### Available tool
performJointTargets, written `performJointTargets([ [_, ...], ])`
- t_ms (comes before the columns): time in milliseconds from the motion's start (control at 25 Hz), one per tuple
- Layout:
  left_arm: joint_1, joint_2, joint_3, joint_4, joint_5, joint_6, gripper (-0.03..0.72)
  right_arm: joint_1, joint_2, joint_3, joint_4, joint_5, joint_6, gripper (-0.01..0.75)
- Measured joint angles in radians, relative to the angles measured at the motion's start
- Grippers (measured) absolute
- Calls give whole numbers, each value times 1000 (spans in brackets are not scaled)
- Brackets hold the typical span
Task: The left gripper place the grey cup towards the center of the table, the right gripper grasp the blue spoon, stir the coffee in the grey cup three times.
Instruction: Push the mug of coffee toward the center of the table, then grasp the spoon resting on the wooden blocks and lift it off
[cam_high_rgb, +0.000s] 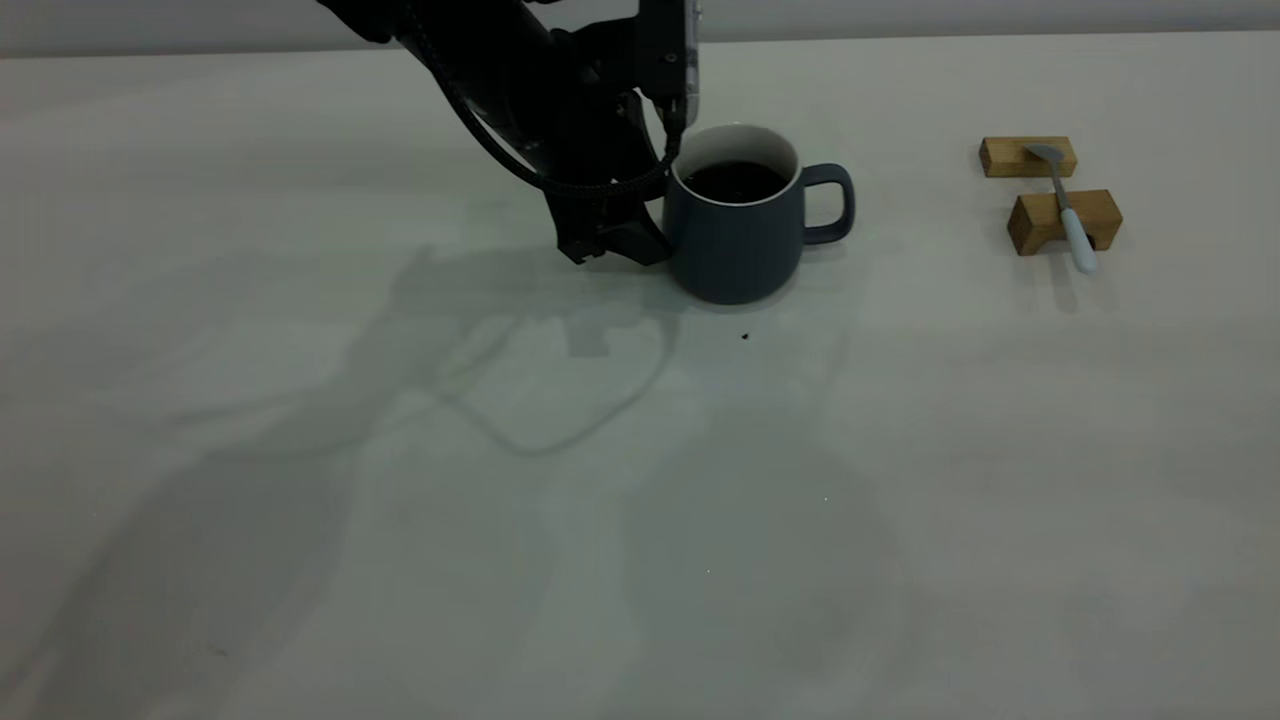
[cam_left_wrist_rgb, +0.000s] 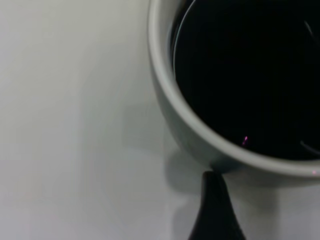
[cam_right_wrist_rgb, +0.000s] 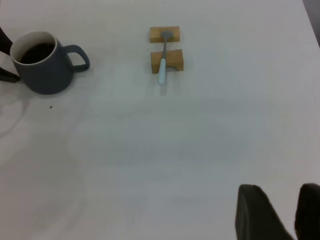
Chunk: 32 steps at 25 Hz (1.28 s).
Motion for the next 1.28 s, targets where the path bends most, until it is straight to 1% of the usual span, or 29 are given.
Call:
performJointTargets([
  [120,-5,0,0,-2,1,-2,585,0,0,0,0,0,0,238],
  [200,-4,-4,0,18,11,-39,585,0,0,0,0,0,0,238],
  [320,13,-49,0,176,98,-193,585,0,0,0,0,0,0,238],
  [400,38,-104,0,327,192,-378,585,0,-1,0,0,0,0,238],
  [440,55,-139,0,426,263,-486,585,0,-1,0,0,0,0,238],
  [600,105,-281,0,677,496,-909,585,0,-1,0,0,0,0,238],
  [640,111,-322,0,710,553,-1032,585,0,-1,0,0,0,0,238],
  [680,117,-357,0,739,598,-1112,585,0,-1,0,0,0,0,238],
  [800,129,-485,0,773,742,-1304,585,0,-1,0,0,0,0,238],
  [1080,140,-793,14,777,748,-1516,585,0,-1,0,0,0,0,238],
  [1200,140,-957,94,777,748,-1584,585,0,-2,0,0,0,0,238],
  [1280,140,-1067,197,777,748,-1619,585,0,-2,0,0,0,0,238],
])
